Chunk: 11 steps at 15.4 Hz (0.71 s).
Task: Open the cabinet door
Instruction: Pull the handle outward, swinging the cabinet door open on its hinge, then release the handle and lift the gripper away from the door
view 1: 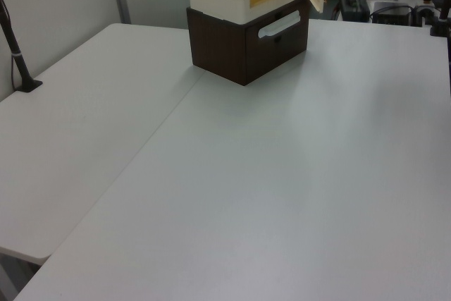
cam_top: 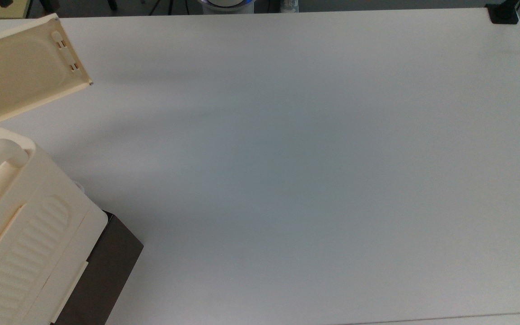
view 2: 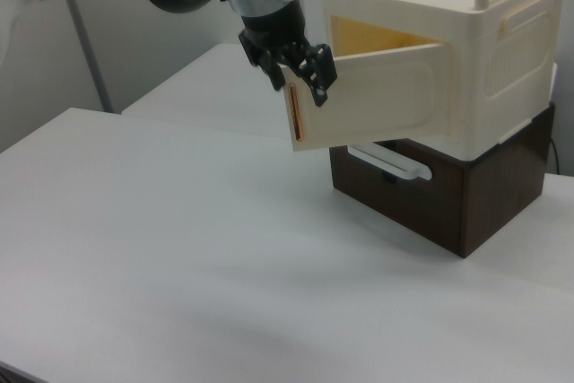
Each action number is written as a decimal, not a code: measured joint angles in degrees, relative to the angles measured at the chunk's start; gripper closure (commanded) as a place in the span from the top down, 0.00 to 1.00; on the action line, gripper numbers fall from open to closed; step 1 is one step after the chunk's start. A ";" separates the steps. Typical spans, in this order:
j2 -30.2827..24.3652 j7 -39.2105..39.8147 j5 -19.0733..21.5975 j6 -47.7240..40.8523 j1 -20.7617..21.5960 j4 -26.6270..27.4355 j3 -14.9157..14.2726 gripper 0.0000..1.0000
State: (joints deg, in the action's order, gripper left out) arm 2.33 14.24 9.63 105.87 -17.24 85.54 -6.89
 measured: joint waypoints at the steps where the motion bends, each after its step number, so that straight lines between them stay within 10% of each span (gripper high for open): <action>1: -0.17 -0.35 1.77 0.02 -0.05 -0.10 -0.13 1.00; 11: 0.01 -12.49 3.35 5.57 0.29 -0.41 -0.17 1.00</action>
State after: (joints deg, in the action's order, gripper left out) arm 2.34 1.75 12.99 111.44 -16.95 85.13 -7.06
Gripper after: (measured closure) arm 0.000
